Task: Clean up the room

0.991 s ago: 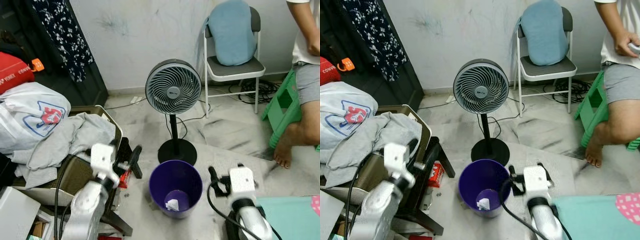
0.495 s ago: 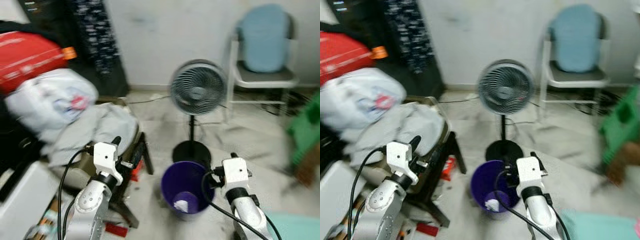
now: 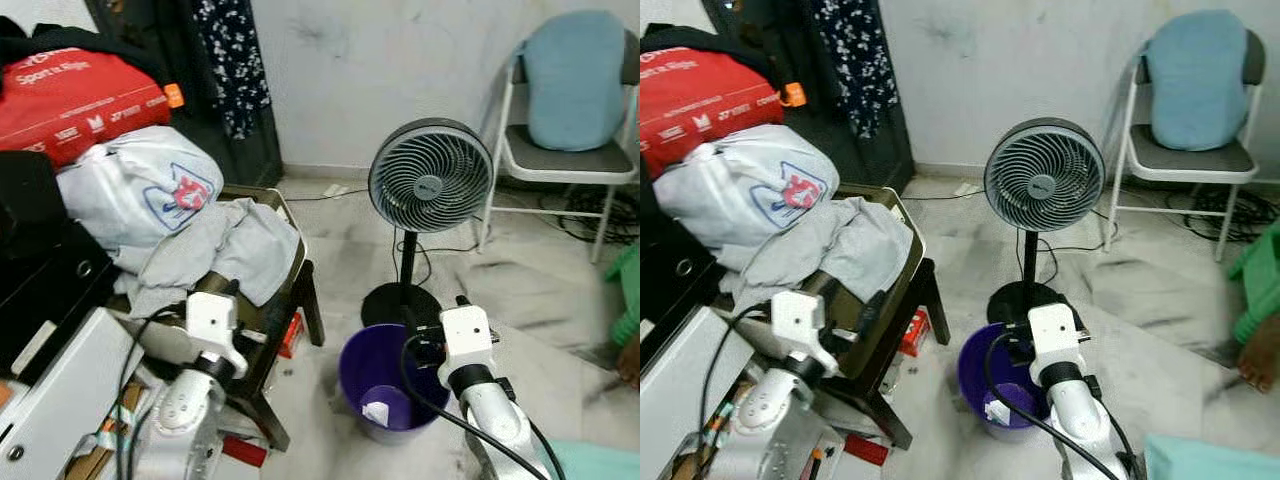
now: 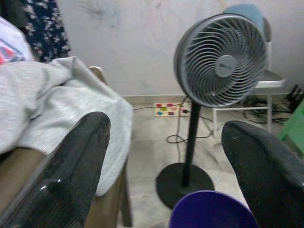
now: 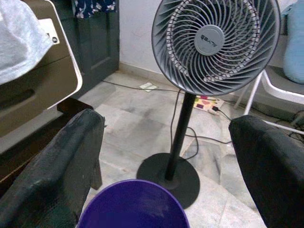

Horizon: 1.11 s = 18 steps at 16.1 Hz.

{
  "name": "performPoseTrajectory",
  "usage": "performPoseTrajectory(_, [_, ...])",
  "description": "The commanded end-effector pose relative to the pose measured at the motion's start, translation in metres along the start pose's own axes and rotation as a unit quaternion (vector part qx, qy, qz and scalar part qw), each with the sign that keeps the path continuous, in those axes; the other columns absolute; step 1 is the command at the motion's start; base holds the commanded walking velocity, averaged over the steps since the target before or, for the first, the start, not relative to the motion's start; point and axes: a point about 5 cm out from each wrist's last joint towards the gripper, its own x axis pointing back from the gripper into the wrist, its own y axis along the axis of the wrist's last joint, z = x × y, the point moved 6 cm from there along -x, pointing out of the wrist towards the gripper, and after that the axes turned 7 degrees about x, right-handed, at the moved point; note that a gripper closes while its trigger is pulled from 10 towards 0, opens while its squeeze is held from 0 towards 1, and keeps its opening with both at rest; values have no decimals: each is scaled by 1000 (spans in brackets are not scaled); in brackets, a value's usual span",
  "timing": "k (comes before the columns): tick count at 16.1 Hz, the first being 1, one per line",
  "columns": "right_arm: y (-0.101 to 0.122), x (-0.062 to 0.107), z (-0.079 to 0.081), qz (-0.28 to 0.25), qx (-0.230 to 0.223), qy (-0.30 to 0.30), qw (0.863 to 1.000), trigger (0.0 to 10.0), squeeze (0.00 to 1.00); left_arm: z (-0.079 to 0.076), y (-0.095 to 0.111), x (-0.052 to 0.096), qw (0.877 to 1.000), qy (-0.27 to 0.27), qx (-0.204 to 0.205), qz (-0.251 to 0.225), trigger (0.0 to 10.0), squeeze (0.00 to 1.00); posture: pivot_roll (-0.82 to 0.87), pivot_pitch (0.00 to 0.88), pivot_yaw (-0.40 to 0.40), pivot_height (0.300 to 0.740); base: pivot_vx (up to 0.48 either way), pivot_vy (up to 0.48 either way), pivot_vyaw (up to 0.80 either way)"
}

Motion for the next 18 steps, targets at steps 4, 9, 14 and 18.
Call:
performPoseTrajectory(4, [2, -2, 2, 0, 2, 4, 1000, 10000, 0, 2, 2, -3, 1000, 2, -16, 2, 10000, 0, -188, 0, 113, 740, 0, 0, 0])
performPoseTrajectory(9, [-1, -2, 3, 4, 2, 8, 1000, 10000, 0, 2, 2, -2, 1000, 0, 0, 0, 10000, 0, -185, 0, 105, 740, 0, 0, 0])
performPoseTrajectory(14, [0, -4, 2, 4, 4, 12, 1000, 10000, 0, -1, 2, 0, 1000, -12, 5, -1, 10000, 0, -183, 0, 100, 740, 0, 0, 0])
performPoseTrajectory(18, [-2, -4, 3, 7, 9, 15, 1000, 10000, 0, -3, 1, 1, 1000, -14, 8, -1, 10000, 0, -184, 0, 97, 740, 0, 287, 0])
